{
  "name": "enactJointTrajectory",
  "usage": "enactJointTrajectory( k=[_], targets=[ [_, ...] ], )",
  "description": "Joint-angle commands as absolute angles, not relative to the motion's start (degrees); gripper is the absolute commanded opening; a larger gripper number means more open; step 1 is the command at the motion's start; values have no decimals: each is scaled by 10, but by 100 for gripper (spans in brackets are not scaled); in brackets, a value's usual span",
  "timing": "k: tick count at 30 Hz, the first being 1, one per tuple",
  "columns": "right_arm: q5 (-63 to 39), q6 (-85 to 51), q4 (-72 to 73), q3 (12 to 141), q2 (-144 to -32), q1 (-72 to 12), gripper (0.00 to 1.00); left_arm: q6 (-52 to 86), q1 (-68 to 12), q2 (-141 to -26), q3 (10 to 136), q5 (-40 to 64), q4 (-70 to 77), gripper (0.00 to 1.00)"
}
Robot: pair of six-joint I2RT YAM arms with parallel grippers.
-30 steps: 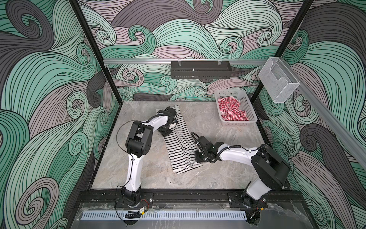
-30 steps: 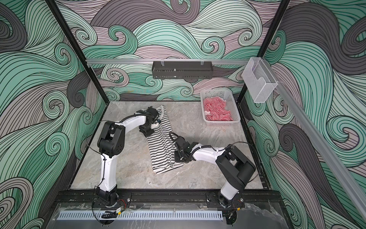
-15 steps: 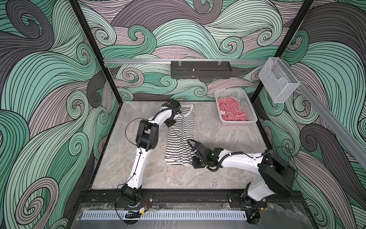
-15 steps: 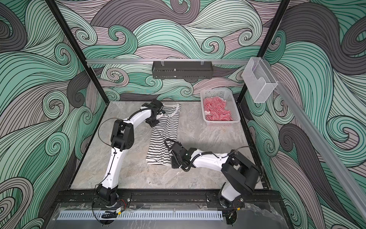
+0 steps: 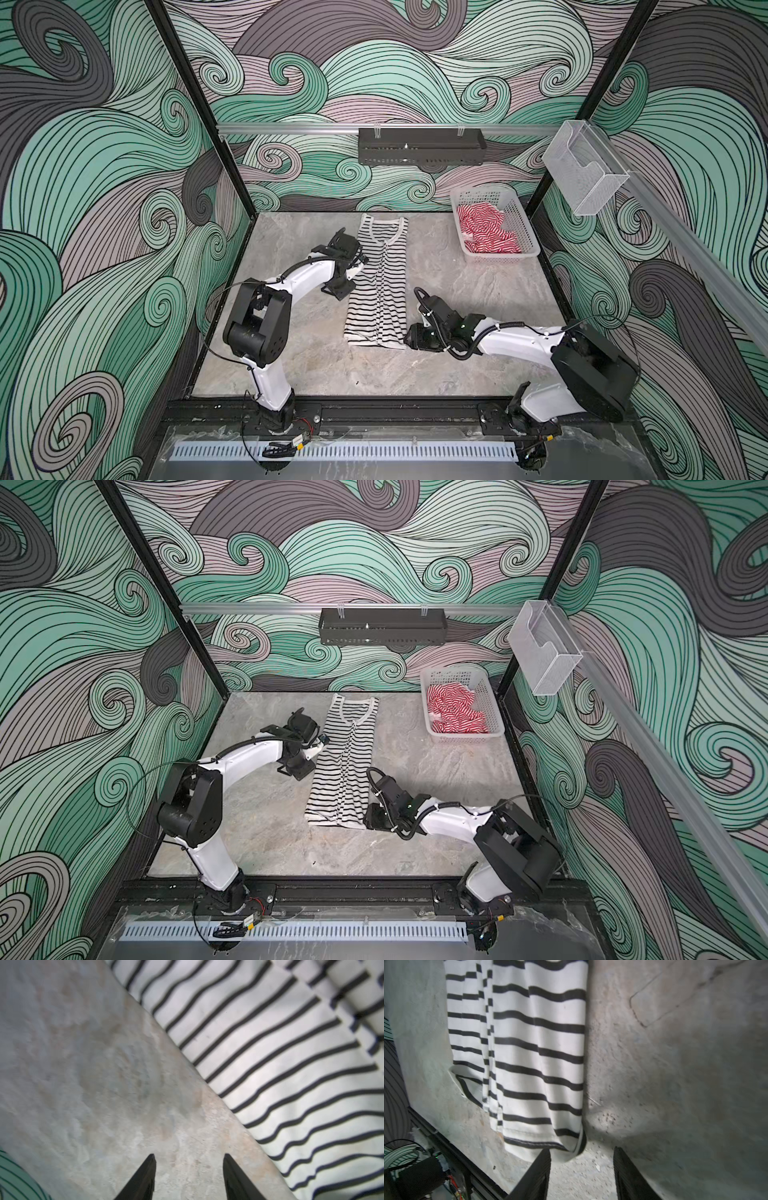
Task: Fold and stack tank tops
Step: Fold the tank top at the top-center of the table.
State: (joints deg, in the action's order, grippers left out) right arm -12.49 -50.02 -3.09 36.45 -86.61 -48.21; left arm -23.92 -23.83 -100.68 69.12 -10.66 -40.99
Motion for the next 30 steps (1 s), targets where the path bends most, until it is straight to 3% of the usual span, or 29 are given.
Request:
enactJointTrajectory(
  k=[1, 5, 13, 18, 20, 30],
  targets=[
    [-178, -542, 35, 355, -915, -482, 53, -240, -249, -975, 622, -81, -357, 57],
    [-192, -545, 23, 362, -947, -482, 52, -245, -253, -938, 553, -81, -321, 58],
    [-199, -523, -27, 369, -933, -482, 38, -276, -258, -865, 500, 0, -345, 58],
    [-204, -523, -23, 378, -936, -482, 10, -290, -272, -824, 482, 34, -358, 59],
    [-205, -522, -22, 384, -935, -482, 4, -294, -279, -817, 477, 39, -362, 60],
    [-191, -486, -93, 399, -873, -455, 0, -326, -317, -801, 451, 34, -371, 61]
  ],
)
